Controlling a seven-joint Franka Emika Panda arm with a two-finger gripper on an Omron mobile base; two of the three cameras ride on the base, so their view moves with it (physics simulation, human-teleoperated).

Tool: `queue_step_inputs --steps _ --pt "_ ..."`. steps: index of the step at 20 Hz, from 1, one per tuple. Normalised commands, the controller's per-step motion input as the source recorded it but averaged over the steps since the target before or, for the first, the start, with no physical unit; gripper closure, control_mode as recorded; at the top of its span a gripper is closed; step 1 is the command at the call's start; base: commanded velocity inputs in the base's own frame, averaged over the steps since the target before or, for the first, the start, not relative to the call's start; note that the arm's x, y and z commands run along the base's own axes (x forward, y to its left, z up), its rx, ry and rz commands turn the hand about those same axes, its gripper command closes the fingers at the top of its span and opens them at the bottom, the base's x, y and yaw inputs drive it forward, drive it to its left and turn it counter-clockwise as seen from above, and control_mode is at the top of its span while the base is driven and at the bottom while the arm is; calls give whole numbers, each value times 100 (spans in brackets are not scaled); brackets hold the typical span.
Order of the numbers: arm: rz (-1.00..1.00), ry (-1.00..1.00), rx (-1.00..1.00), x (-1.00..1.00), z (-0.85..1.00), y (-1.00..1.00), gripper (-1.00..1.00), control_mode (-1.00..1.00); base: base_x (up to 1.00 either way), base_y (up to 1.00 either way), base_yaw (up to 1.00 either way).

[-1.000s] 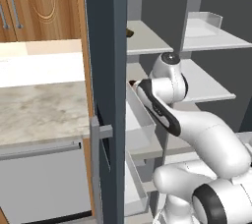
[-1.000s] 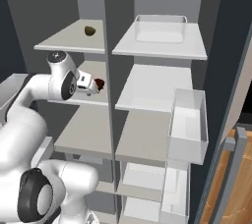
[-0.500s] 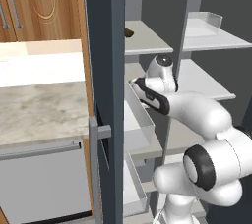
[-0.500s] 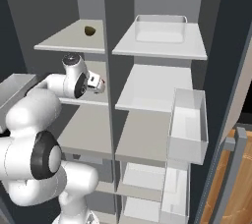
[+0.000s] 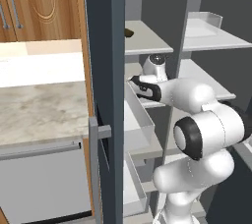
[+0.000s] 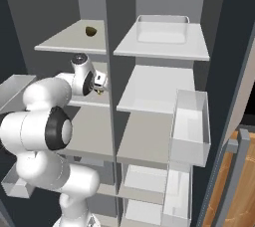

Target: Pick up the frozen steak from the freezer, place it on any shelf in the fridge, and close the fridge and freezer doors when done.

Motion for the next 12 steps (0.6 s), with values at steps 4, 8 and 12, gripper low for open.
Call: queue_step_inputs --steps 4,8,12 --pt "0 0 -7 34 -48 0 -100 -100 0 0 0" --pt "0 0 -3 44 -33 0 -100 -100 0 0 0" --pt "0 0 0 48 -23 3 -100 -100 0 0 0"
